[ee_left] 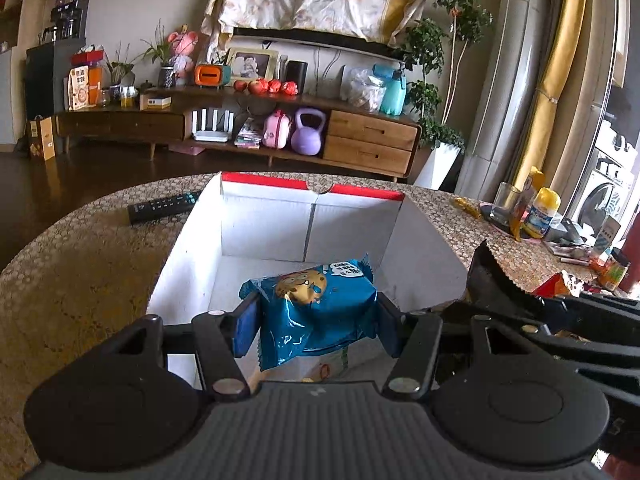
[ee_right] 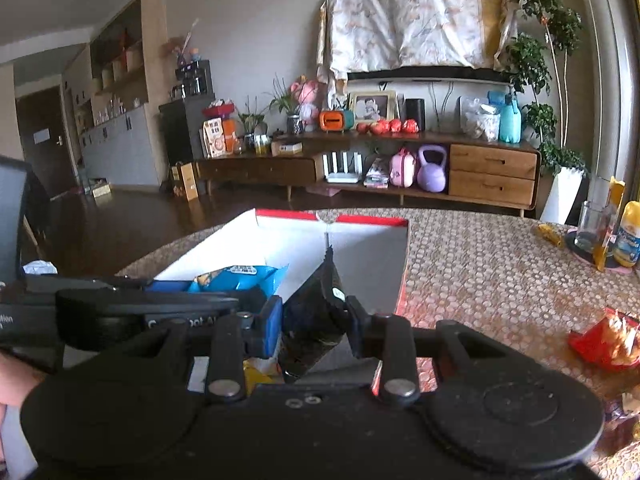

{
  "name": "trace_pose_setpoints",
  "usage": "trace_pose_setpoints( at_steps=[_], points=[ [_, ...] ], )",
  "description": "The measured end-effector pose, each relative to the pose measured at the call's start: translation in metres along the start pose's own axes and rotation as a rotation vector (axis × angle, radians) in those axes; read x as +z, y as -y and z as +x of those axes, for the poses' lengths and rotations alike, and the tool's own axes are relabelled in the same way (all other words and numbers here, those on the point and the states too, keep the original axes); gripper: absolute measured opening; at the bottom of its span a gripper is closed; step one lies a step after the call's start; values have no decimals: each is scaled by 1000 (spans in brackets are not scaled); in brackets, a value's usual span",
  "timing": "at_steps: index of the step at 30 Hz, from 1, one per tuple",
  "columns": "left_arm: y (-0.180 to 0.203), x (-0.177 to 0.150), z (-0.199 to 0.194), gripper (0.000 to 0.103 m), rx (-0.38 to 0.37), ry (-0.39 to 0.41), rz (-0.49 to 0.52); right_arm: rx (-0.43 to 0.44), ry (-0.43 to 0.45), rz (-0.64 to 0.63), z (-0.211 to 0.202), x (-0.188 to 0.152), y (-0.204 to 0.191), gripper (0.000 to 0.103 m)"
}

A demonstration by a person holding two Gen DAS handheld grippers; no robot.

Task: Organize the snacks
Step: 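Carry both held bags over the white red-rimmed box, then open both tools to drop the bags into the box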

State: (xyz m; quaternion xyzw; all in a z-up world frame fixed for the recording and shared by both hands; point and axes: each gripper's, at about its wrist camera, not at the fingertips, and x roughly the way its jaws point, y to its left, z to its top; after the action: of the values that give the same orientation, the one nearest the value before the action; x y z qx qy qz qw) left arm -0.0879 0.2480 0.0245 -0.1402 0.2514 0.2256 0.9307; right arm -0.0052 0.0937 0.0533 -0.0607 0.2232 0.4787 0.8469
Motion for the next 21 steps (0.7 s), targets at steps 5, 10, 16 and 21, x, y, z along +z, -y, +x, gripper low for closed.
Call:
trace_pose_setpoints(
  at_steps=[5, 10, 16, 21],
  points=[
    [-4, -5, 7, 58, 5, -18, -9, -2, -17, -15, 5, -6, -3, 32],
    [-6, -6, 12, 58, 8, -27, -12, -4, -34, -18, 10, -9, -4, 32],
    [-6, -5, 13, 59, 5, -28, -11, -8, -47, -15, 12, -10, 0, 33],
    [-6, -6, 15, 60, 11, -31, -11, -13, -46, -11, 12, -9, 2, 34]
  ],
)
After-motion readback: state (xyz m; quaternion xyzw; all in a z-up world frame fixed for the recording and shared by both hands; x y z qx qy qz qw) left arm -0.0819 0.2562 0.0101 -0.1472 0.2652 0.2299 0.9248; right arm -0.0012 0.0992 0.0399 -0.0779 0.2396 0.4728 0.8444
